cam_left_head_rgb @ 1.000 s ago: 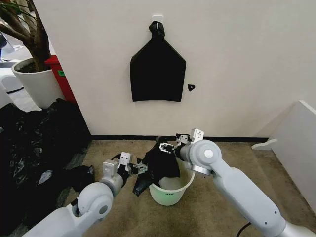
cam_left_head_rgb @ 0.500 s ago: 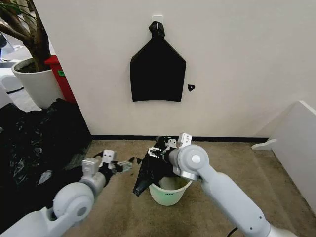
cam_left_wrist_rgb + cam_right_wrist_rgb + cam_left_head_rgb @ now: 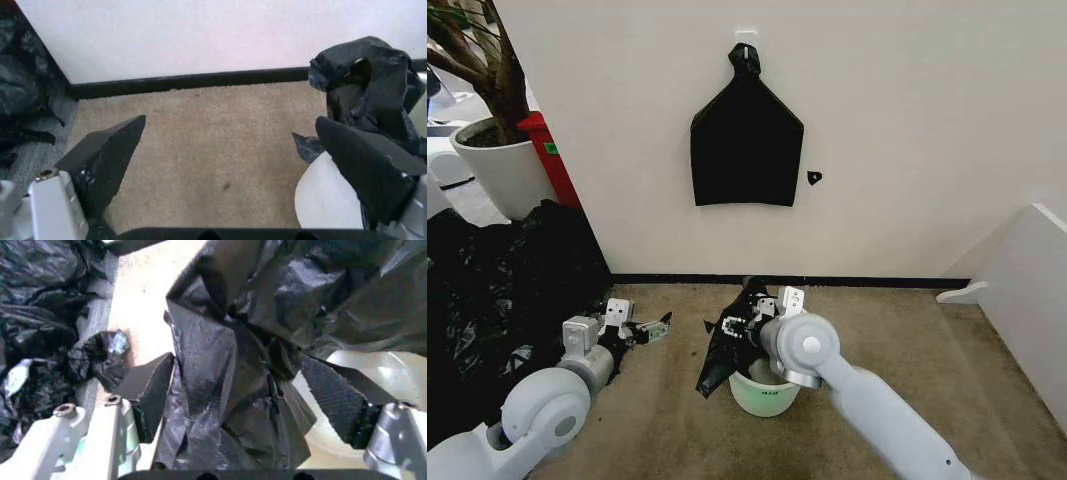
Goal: Place the garbage bag over the trash bin.
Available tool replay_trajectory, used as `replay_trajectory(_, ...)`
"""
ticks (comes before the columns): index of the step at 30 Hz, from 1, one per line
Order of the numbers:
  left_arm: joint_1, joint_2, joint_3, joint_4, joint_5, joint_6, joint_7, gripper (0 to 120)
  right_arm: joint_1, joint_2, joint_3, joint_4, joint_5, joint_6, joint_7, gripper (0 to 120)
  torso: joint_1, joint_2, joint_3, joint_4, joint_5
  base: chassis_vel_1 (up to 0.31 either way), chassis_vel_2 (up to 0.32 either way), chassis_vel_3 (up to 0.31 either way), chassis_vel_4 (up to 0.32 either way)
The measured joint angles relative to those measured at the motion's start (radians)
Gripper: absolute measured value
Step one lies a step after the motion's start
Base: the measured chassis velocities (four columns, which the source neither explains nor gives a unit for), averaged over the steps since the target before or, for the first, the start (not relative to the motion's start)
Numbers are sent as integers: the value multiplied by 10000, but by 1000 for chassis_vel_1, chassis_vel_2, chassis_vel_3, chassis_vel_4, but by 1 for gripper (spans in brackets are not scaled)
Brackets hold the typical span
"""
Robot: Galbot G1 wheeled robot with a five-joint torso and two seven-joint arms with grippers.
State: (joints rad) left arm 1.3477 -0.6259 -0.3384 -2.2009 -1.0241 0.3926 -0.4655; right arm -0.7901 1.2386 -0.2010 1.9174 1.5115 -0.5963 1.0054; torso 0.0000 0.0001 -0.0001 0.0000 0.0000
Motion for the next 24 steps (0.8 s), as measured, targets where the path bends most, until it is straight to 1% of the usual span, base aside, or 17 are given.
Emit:
replay_trajectory(2, 0, 0, -7, 0, -4, 4, -1, 100, -29, -2, -32, -53, -121, -30, -55, 67, 0, 0, 0, 0, 0, 0, 0, 0, 0)
replay_trajectory(5, -19, 13, -9, 0, -13, 8, -1, 100, -84, -17, -69, -206, -466, -79, -240, 57, 0, 0, 0, 1, 0, 0, 0, 0, 0)
replay_trajectory(7, -50, 17, -7, 0, -22, 9, -1, 100, -95, -30, -75, -336, -642, -89, -311, 48, 0, 0, 0, 0, 0, 0, 0, 0, 0)
replay_trajectory(8, -64, 17, -2, 0, -23, 10, -1, 100, -94, -32, -75, -363, -656, -88, -309, 44, 0, 0, 0, 0, 0, 0, 0, 0, 0)
replay_trajectory(9, -64, 17, -2, 0, -23, 10, -1, 100, -94, -32, -75, -363, -656, -88, -309, 44, 0, 0, 0, 0, 0, 0, 0, 0, 0)
replay_trajectory(11, -96, 8, 22, 8, -31, 11, 2, 100, -80, -49, -75, -376, -664, -77, -291, 36, 0, 0, 0, 0, 0, 0, 0, 0, 0)
replay_trajectory(13, -135, -24, 68, 46, -32, 14, 6, 100, -60, -98, -84, -363, -664, -49, -254, 26, 0, 0, 0, 0, 0, 0, 0, 0, 0)
replay_trajectory(14, -155, -42, 95, 61, -30, 15, 9, 100, -56, -108, -89, -346, -664, -33, -244, 22, 0, -1, 0, 0, 0, 0, 0, 0, 0)
replay_trajectory(15, -155, -42, 95, 61, -30, 15, 9, 100, -56, -108, -89, -346, -664, -33, -244, 22, 0, -1, 0, 0, 0, 0, 0, 0, 0)
replay_trajectory(16, -176, -59, 132, 83, -22, 17, 13, 100, -54, -119, -97, -309, -664, -5, -223, 18, 0, 0, 0, 0, 0, 0, 0, 0, 0)
replay_trajectory(17, -185, -68, 148, 93, -18, 18, 15, 100, -53, -121, -101, -296, -664, 4, -217, 16, 0, 0, 0, 0, 0, 0, 0, 0, 0)
replay_trajectory(18, -235, -107, 233, 129, 4, 29, 32, 100, -49, -142, -123, -198, -664, 46, -172, 10, 0, 0, 0, 1, 0, 0, 0, 0, 0)
replay_trajectory(19, -256, -120, 262, 140, 12, 32, 35, 100, -46, -150, -130, -176, -663, 57, -162, 8, 0, 0, 0, 1, 0, 0, 0, 0, 0)
replay_trajectory(20, -375, -183, 433, 191, 53, 54, 48, 100, -25, -172, -179, -117, -664, 107, -107, 1, 0, 0, 0, 1, 0, 0, 0, 0, 0)
replay_trajectory(24, -639, -288, 795, 320, 151, 105, 127, 100, 32, -149, -238, -73, -732, 263, 141, 0, 0, -1, 0, 0, 1, 0, 0, 0, 0)
